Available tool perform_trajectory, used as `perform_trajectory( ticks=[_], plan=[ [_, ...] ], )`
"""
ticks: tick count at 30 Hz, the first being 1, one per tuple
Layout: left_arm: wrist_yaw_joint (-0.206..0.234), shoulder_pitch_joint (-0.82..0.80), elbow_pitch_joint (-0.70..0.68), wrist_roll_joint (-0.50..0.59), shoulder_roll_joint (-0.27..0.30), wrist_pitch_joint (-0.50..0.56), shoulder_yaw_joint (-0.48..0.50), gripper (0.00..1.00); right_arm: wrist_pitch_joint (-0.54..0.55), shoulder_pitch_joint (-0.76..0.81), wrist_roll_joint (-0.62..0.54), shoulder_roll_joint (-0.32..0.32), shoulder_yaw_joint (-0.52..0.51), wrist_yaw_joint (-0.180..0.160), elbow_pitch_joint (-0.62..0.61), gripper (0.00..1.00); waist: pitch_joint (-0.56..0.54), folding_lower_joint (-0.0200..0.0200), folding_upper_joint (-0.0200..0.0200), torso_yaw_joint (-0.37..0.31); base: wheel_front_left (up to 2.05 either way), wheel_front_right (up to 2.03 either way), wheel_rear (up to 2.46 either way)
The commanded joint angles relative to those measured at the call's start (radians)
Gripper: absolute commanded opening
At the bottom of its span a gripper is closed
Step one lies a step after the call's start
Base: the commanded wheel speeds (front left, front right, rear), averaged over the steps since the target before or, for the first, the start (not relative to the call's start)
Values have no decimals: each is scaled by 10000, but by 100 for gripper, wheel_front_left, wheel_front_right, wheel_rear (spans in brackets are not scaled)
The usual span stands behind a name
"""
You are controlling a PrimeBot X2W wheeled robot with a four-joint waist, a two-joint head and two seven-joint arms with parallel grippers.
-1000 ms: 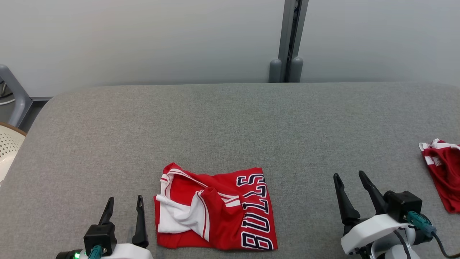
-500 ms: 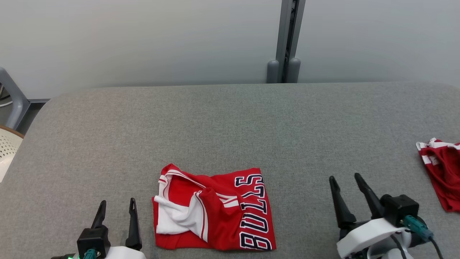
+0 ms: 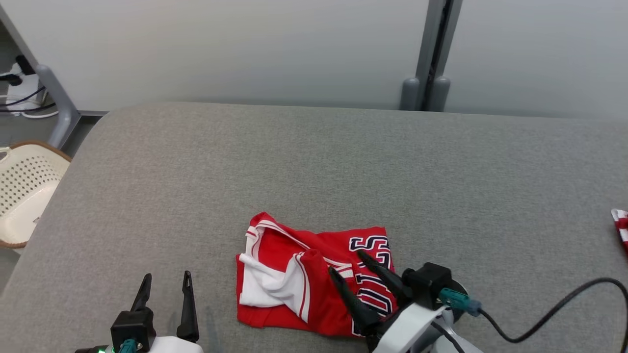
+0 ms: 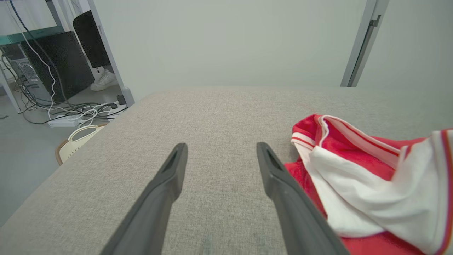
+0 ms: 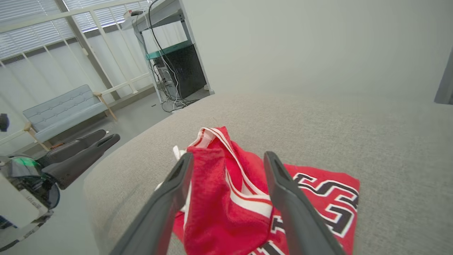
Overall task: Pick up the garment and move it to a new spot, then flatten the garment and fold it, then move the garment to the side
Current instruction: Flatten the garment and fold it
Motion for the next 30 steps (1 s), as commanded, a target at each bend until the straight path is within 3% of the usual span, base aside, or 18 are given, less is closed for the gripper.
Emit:
perform_trajectory(
  ticks=[1,9,10,12,13,14,29,30],
  plan=[
    [-3,-74,10,4,43,-39,25,100,-37,-252,139,-59,260,1,134,100,50,0,0,203,0,0,0],
    [18,-177,-16,-101,41,-39,-104,100,112,-1468,824,-61,1596,1,1625,100,276,0,0,813,0,0,0],
    [39,-186,-29,-129,41,-39,-138,100,101,-1590,858,-59,1637,1,1785,94,314,0,0,873,0,0,0],
    [69,-207,-51,-152,41,-39,-179,100,80,-1768,932,-58,1761,1,2046,67,384,0,0,971,0,0,0],
    [82,-220,-54,-173,43,-39,-188,100,66,-1835,998,-53,1853,1,2115,42,414,0,0,1008,0,0,0],
    [92,-233,-55,-203,41,-39,-204,100,59,-1901,1030,-52,1974,1,2149,0,438,0,0,1038,0,0,0],
    [83,-481,55,-301,46,-39,-671,100,93,-2737,2262,-55,5295,1,1508,0,519,0,0,1714,0,0,0],
    [71,-481,76,-293,46,-39,-700,100,83,-2758,2441,-55,5509,1,1451,23,503,0,0,1765,0,0,0]
  ],
)
